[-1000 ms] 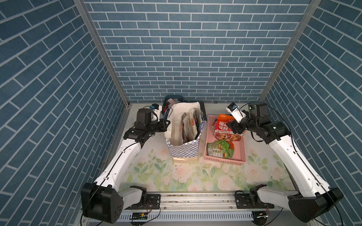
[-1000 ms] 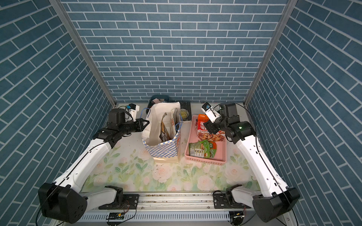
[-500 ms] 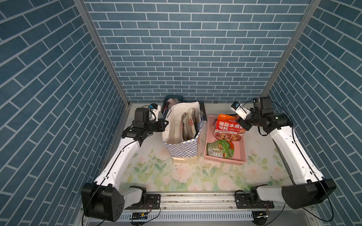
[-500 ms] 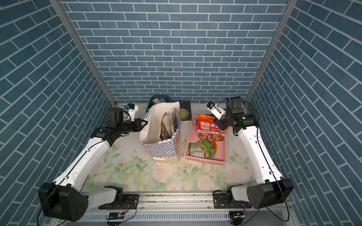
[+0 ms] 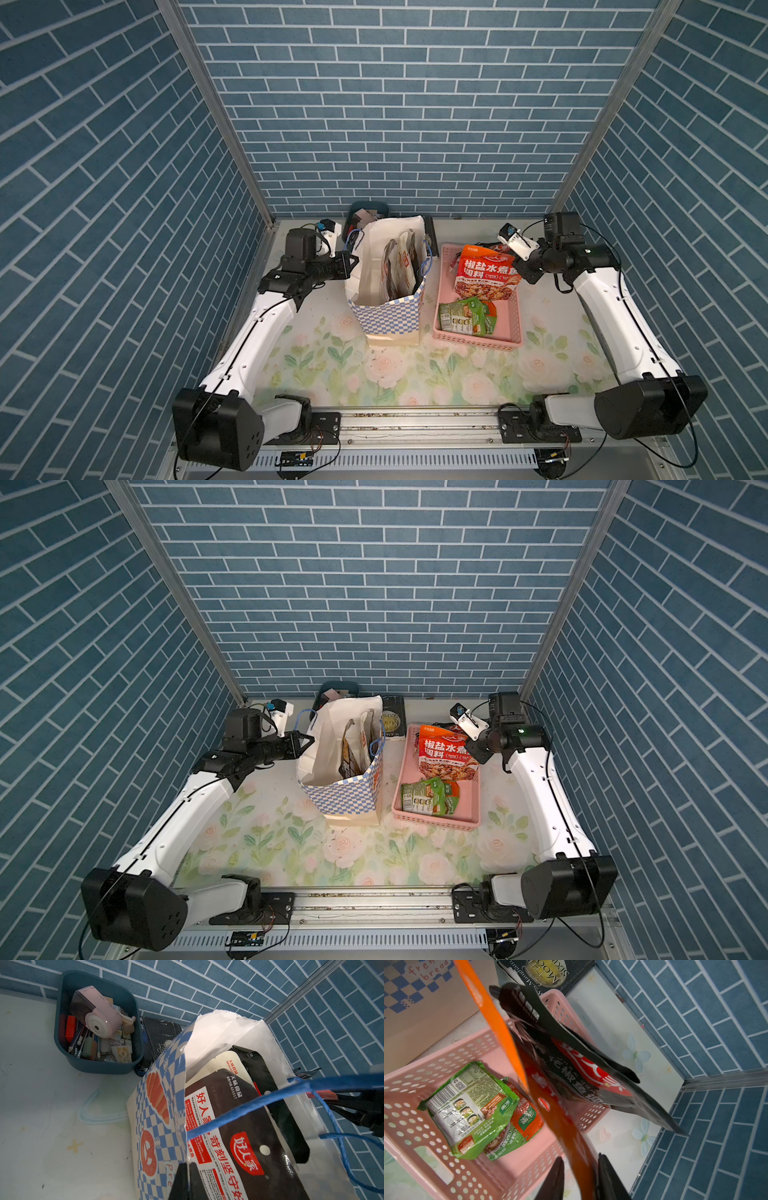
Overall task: Place the condiment packets inside the bag
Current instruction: Pick up the condiment packet from the storage box.
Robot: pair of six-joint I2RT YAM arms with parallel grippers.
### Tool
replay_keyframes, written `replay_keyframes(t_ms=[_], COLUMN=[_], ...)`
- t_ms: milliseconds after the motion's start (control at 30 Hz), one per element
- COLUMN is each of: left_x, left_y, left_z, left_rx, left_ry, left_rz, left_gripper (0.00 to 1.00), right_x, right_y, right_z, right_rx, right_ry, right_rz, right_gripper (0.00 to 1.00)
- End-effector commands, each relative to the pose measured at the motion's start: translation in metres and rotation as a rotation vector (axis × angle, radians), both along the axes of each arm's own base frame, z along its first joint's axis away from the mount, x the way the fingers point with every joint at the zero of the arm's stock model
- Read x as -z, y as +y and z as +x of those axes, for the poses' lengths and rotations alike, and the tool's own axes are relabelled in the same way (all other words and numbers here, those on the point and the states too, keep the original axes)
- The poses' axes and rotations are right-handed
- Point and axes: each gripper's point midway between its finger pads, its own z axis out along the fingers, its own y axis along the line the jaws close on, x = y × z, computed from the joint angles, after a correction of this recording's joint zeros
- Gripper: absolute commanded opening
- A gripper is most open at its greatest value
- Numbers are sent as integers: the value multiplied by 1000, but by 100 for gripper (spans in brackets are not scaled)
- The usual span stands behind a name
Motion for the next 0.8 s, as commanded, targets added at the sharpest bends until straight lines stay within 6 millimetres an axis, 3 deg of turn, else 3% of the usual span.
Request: replay_keyframes(t_ms=[0, 67, 100, 267, 500, 767], left_x=[7, 5, 5, 4, 3, 5], left_y=[1, 1, 1, 2, 1, -1], left_z=[2, 2, 1, 1, 2, 1], left_rx=[2, 2, 3, -2, -8, 6], left_ry=[12, 9, 8, 1, -5, -2], left_rz=[-3, -3, -3, -5, -20, -29], left_gripper=[0, 0, 0, 0, 0, 0], right_x=[8, 3, -2, -48, -167, -304], right_y=[3, 0, -1, -4, 12, 41], right_z=[5, 11, 14, 11, -32, -72], right_rx=[-2, 29, 44, 115, 171, -64], right_ry=[10, -15, -33, -140, -374, -717], right_rz=[20, 21, 23, 88, 440, 732], right_gripper=[17, 3, 0, 0, 0, 0])
